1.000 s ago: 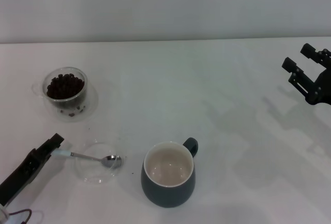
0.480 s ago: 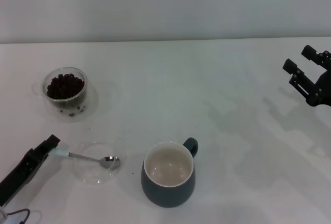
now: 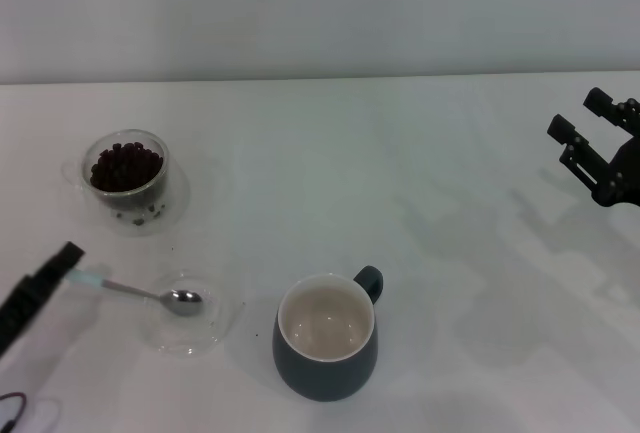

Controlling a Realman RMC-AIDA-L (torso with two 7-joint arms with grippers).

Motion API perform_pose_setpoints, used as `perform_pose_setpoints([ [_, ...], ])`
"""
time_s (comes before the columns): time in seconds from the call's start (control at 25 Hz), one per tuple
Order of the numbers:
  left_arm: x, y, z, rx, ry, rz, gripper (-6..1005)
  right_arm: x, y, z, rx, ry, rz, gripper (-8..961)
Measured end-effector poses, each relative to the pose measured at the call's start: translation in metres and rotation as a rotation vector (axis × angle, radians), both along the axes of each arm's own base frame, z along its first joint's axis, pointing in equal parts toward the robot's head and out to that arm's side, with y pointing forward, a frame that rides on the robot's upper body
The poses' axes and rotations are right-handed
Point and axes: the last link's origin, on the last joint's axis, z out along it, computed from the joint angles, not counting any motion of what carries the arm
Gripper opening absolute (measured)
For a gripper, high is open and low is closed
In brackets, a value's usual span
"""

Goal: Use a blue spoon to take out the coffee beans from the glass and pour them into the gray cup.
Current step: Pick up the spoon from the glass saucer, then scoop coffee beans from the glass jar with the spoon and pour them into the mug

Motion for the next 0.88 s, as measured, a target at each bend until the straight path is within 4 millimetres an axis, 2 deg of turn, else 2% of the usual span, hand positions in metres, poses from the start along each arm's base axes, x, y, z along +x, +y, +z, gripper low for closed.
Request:
perform_pose_setpoints([
  [0.24, 0.004, -0.001, 0.021, 0.083, 0.018, -0.074, 137, 0.000, 0.000, -0.001, 0.004, -0.004, -0.002, 538],
  [0.48, 0.011, 0.008, 0.041, 0.126, 0.036, -0.159, 137, -0.002, 0.002, -0.001, 0.005, -0.005, 0.002, 538],
  [0.56, 0.013, 0.014, 0.061, 0.157, 0.049, -0.210, 136, -0.001, 0.001, -0.002, 0.005, -0.005, 0.000, 538],
  [0.6, 0.013, 0.014, 0.061, 0.157, 0.049, -0.210, 136, -0.001, 0.001, -0.002, 0.005, -0.005, 0.000, 538],
  [0.88, 0.015, 0.026, 0.119, 0.250, 0.082, -0.297, 136, 0.000, -0.001, -0.002, 0.005, -0.005, -0.004, 537],
])
